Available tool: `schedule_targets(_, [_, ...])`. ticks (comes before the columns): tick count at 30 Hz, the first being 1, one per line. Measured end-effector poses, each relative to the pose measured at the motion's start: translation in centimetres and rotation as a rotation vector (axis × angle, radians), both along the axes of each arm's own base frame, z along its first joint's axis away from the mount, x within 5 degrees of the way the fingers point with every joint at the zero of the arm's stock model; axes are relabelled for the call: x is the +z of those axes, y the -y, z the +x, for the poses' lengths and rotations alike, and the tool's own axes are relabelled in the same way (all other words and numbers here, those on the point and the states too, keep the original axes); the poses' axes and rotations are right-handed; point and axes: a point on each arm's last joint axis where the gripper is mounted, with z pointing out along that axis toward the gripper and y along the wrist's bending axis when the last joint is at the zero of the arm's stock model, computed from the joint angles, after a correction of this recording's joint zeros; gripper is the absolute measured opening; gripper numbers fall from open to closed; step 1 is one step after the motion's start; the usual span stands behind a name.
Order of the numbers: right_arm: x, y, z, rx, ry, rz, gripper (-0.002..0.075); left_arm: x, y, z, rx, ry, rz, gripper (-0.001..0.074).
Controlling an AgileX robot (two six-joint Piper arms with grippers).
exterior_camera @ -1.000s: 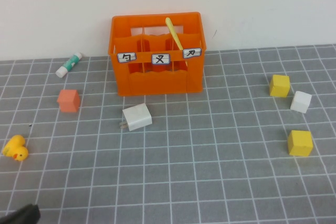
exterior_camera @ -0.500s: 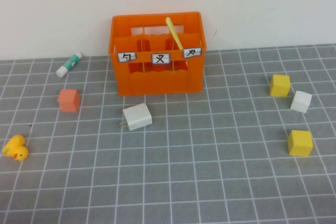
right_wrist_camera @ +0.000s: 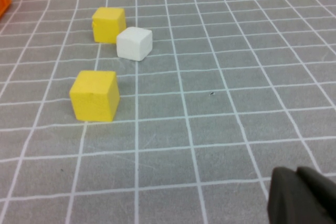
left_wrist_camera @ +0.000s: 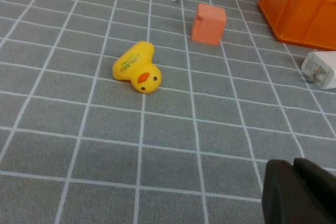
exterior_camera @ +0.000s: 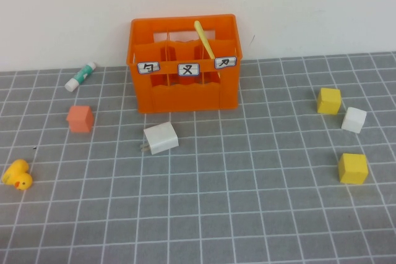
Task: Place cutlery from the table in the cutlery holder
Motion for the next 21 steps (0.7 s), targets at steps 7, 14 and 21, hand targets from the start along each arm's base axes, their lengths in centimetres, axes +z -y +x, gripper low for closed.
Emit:
schedule_targets(7, [0.0, 0.0, 0.0, 0.0, 0.0, 0.0, -0.0003, -0.02, 0.48, -0.05, -0.054, -0.002, 0.006, 0.0])
schedule_targets(14, [0.0, 0.0, 0.0, 0.0, 0.0, 0.0, -0.0003, 0.0, 0.6, -0.06, -0.064, 0.003, 0.034, 0.0])
schedule_targets(21, [0.0, 0.0, 0.0, 0.0, 0.0, 0.0, -0.0003, 0.0, 0.59, -0.05, -0.066, 0.004, 0.049, 0.0])
